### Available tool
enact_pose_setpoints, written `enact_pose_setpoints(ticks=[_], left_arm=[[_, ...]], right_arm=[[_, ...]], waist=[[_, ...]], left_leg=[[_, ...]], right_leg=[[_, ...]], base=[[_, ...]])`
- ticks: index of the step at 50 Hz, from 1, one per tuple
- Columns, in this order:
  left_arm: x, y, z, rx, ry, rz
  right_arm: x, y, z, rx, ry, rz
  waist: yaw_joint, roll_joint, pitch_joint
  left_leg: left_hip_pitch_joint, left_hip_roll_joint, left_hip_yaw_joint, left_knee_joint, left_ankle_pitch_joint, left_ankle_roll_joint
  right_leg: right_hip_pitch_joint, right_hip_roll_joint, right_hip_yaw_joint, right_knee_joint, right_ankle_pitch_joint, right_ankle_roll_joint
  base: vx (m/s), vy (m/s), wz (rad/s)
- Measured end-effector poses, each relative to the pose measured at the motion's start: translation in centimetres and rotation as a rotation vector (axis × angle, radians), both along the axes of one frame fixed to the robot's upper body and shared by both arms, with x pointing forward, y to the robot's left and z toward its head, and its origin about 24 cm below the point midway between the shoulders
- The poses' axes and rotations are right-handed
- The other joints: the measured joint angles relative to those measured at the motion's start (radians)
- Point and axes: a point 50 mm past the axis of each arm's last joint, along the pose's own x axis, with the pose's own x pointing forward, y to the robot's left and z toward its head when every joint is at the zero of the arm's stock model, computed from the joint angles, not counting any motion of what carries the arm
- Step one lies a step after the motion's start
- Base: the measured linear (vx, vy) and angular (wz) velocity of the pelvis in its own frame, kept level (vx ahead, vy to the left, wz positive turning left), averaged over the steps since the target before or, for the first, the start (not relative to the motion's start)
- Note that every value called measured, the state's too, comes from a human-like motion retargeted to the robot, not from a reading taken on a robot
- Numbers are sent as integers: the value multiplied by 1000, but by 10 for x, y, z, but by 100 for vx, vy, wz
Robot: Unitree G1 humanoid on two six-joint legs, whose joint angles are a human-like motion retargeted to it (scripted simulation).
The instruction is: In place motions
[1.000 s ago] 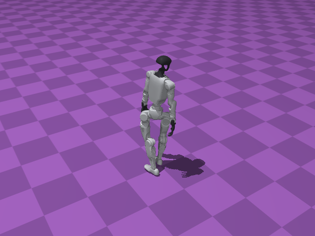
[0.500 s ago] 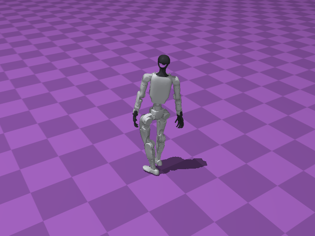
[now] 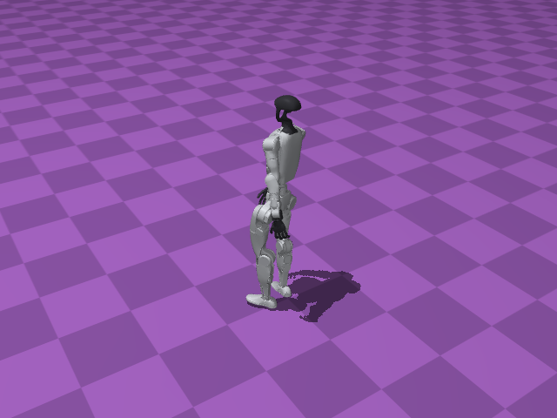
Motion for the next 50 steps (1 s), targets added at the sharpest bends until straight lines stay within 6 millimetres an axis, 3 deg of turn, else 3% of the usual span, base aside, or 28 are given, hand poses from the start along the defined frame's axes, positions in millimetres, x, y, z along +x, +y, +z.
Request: enact_pose_setpoints(ticks=[4, 7, 10, 12, 15, 18, 20, 23, 25, 27, 28, 30, 33, 35, 38, 40, 42, 45, 48, 49, 50], left_arm=[[-46, -31, 16, -75, 154, 92], [-67, -45, 27, -118, 241, 118], [-70, -51, 28, -117, 267, 156], [-58, -52, 22, -88, 223, 236], [-25, -47, 9, -3, 115, 404], [20, -28, -5, 120, -16, 506], [55, -8, -11, 194, -124, 475], [119, 26, -13, 226, -328, 251], [164, 45, -7, 222, -467, 79], [207, 60, 4, 213, -598, -44], [227, 63, 10, 199, -657, -113], [263, 66, 24, 187, -767, -184], [298, 66, 42, 188, -921, -241], [308, 66, 49, 207, -984, -262], [303, 64, 48, 271, -1004, -276], [286, 59, 37, 264, -949, -290], [256, 50, 21, 206, -838, -307], [191, 35, -3, 98, -608, -295], [109, 23, -13, 27, -338, -232], [80, 19, -12, 13, -247, -194], [51, 14, -9, 0, -157, -149]], right_arm=[[34, 29, 16, 141, -143, 61], [45, 38, 24, 180, -204, 119], [39, 35, 21, 140, -208, 161], [25, 26, 13, 87, -171, 172], [-11, 4, -3, -16, -63, 169], [-65, -28, -16, -166, 107, 137], [-104, -52, -18, -282, 227, 122], [-158, -84, -12, -435, 380, 96], [-191, -102, -5, -493, 476, 60], [-215, -114, 3, -520, 546, -8], [-231, -116, 7, -521, 581, -77], [-252, -121, 13, -538, 614, -169], [-272, -127, 22, -584, 660, -254], [-280, -128, 25, -608, 680, -283], [-278, -122, 22, -588, 692, -294], [-268, -114, 16, -546, 682, -292], [-250, -104, 8, -492, 655, -282], [-210, -88, -5, -410, 599, -248], [-145, -71, -14, -315, 466, -173], [-119, -65, -15, -293, 394, -111], [-92, -58, -14, -274, 314, -36]], waist=[[16, 0, 2], [17, -5, 3], [9, -14, 9], [2, -17, 12], [-15, -20, 13], [-43, -21, 8], [-61, -22, 6], [-74, -23, 11], [-75, -27, 15], [55, -23, 9], [-52, -28, 17], [-126, -31, 24], [-107, -30, 19], [-98, -26, 16], [-82, -19, 18], [-72, -14, 18], [-84, -7, 15], [-151, 2, 11], [-273, -3, 13], [-182, 8, 9], [-10, 29, 2]], left_leg=[[1, 6, 15, -2, -3, -2], [0, 11, 26, -1, -7, -3], [0, 16, 34, -1, -8, -3], [0, 20, 42, -4, -8, -2], [0, 26, 58, -10, -7, 0], [-3, 33, 65, -14, -5, 3], [-4, 36, 68, -17, -2, 4], [-5, 40, 74, -19, 2, 7], [-5, 39, 84, -20, 3, 9], [0, 70, 222, -23, -12, -2], [-11, 44, 107, -18, 2, 9], [-18, 28, 35, -15, 13, 16], [-18, 27, 53, -17, 10, 16], [-17, 26, 56, -17, 9, 17], [-13, 19, 54, -16, 7, 18], [-10, 16, 48, -17, 8, 18], [-13, 10, 19, -16, 11, 19], [-14, -5, -57, -15, 21, 21], [-15, -45, -191, -7, 38, 26], [-9, -17, -101, -12, 25, 18], [0, 38, 72, -23, 0, 4]], right_leg=[[-14, 4, 16, 6, 3, -2], [-25, 6, 29, 11, 6, -3], [-33, 9, 38, 14, 9, -4], [-39, 13, 46, 15, 12, -4], [-46, 22, 61, 13, 18, -6], [-47, 29, 67, 5, 26, -5], [-46, 33, 69, 0, 30, -4], [-44, 38, 80, -6, 36, -3], [-57, 41, 90, 0, 42, -10], [-80, 60, 225, 27, 19, 1], [-57, 43, 109, -2, 40, -6], [-37, 32, 43, -20, 49, -6], [-40, 32, 62, -18, 44, -6], [-40, 31, 64, -18, 44, -6], [-36, 25, 60, -18, 42, -6], [-31, 22, 55, -18, 39, -7], [-19, 20, 30, -25, 35, -6], [0, 6, -56, -35, 39, 0], [34, 6, -204, -66, 50, -11], [12, 8, -107, -37, 34, 3], [-30, 10, 82, 14, 7, 30]], base=[[1, 1, -16], [1, 0, -14], [0, 0, 0], [0, -3, -22], [3, -1, -25], [1, 0, -6], [0, 0, 0], [6, 0, -21], [5, 0, -122], [0, -1, -161], [0, -2, 212], [-2, -1, 195], [1, 1, -20], [0, 0, 0], [0, 0, 0], [-2, 5, 26], [-1, 5, 123], [0, 3, 151], [1, 2, 135], [0, -1, -321], [0, -3, -432]])
